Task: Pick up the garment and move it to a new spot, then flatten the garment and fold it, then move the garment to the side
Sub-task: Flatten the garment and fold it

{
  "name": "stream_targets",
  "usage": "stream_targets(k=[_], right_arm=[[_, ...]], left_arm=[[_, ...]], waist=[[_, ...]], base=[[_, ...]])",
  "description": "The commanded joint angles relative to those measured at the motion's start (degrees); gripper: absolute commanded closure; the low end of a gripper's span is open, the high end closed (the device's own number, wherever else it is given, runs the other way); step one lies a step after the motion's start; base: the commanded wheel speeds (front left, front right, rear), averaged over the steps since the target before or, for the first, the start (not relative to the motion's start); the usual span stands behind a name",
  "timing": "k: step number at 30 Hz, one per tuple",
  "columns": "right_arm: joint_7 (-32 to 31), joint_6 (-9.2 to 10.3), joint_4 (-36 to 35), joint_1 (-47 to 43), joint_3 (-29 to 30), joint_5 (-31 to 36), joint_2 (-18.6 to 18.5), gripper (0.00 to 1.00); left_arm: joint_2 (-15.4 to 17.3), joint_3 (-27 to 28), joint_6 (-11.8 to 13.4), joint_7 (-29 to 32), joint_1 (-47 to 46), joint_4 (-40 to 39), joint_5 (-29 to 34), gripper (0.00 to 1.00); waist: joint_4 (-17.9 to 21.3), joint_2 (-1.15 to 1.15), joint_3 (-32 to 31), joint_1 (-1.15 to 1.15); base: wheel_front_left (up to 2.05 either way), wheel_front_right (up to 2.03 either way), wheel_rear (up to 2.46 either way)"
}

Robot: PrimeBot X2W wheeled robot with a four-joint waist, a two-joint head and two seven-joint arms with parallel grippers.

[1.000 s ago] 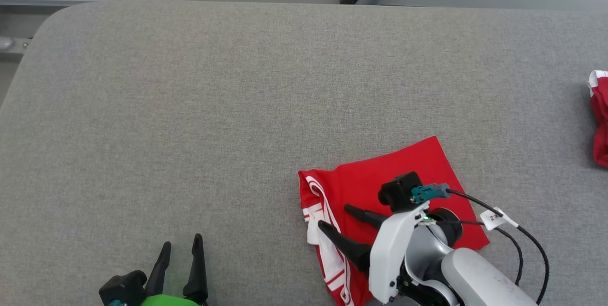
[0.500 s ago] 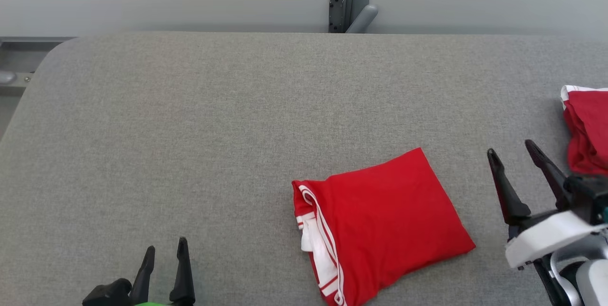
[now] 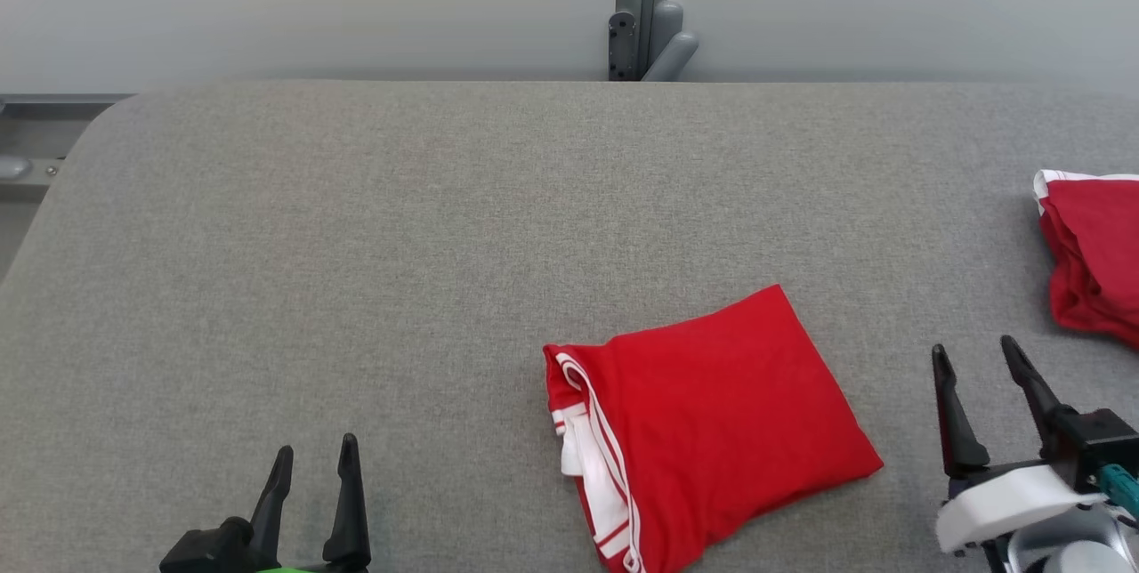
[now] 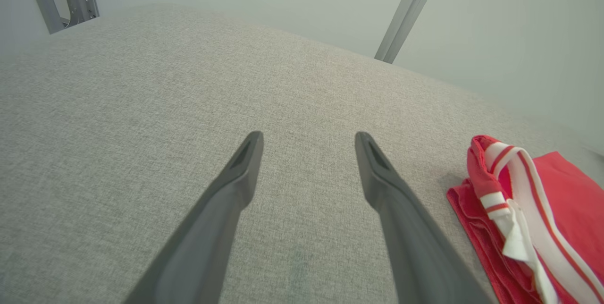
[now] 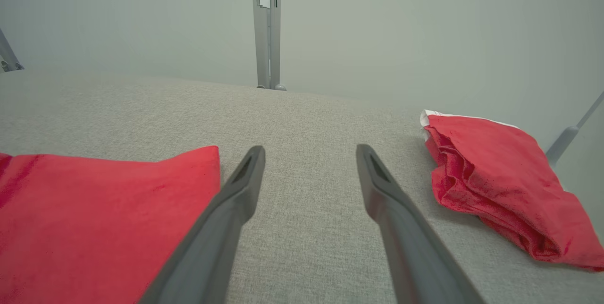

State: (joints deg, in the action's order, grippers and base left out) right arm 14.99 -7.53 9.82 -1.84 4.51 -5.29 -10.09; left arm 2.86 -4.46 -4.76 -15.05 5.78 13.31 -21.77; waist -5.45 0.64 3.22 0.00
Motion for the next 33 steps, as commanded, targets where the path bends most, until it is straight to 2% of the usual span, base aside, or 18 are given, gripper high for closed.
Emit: stream_targets(k=[1, 2, 10, 14, 22, 33], right_arm=[[0.2, 0.09, 0.0, 1.5, -0.8, 0.1, 0.1, 0.64], [0.2, 0.08, 0.3, 2.5, -2.3, 0.1, 0.1, 1.00], [0.2, 0.09, 8.3, 13.2, -19.0, 1.6, 1.7, 1.00], [0.2, 0.09, 13.4, 16.5, -24.8, 0.9, 3.5, 1.00], [0.2, 0.09, 20.4, 19.7, -33.6, 0.0, 5.5, 1.00], [0.2, 0.09, 25.8, 22.9, -37.7, -1.3, 6.7, 1.00]], left_arm=[[0.1, 0.1, 0.3, -0.1, 0.1, -0.3, -0.2, 0.00], [0.1, 0.0, 0.2, -0.1, -0.4, -0.6, -0.3, 0.00], [0.1, -0.9, -0.3, -0.1, -3.1, -1.2, 0.3, 0.00], [0.1, -0.6, -0.5, -0.1, -3.9, -0.9, 0.6, 0.00], [0.1, -0.7, -0.8, -0.1, -4.7, 0.2, 0.3, 0.00], [0.1, -2.0, -0.3, -0.1, -5.0, 0.7, -0.6, 0.00]], waist=[[-0.1, -0.64, 0.8, 0.00], [-0.2, -0.64, 1.4, 0.00], [-1.8, -0.64, 6.3, 0.00], [-3.4, -0.64, 7.3, 0.00], [-5.8, -0.64, 7.9, 0.00], [-7.4, -0.64, 8.1, 0.00]], base=[[0.00, 0.00, 0.00], [0.00, 0.00, 0.00], [0.00, 0.00, 0.00], [0.00, 0.00, 0.00], [0.00, 0.00, 0.00], [0.00, 0.00, 0.00]])
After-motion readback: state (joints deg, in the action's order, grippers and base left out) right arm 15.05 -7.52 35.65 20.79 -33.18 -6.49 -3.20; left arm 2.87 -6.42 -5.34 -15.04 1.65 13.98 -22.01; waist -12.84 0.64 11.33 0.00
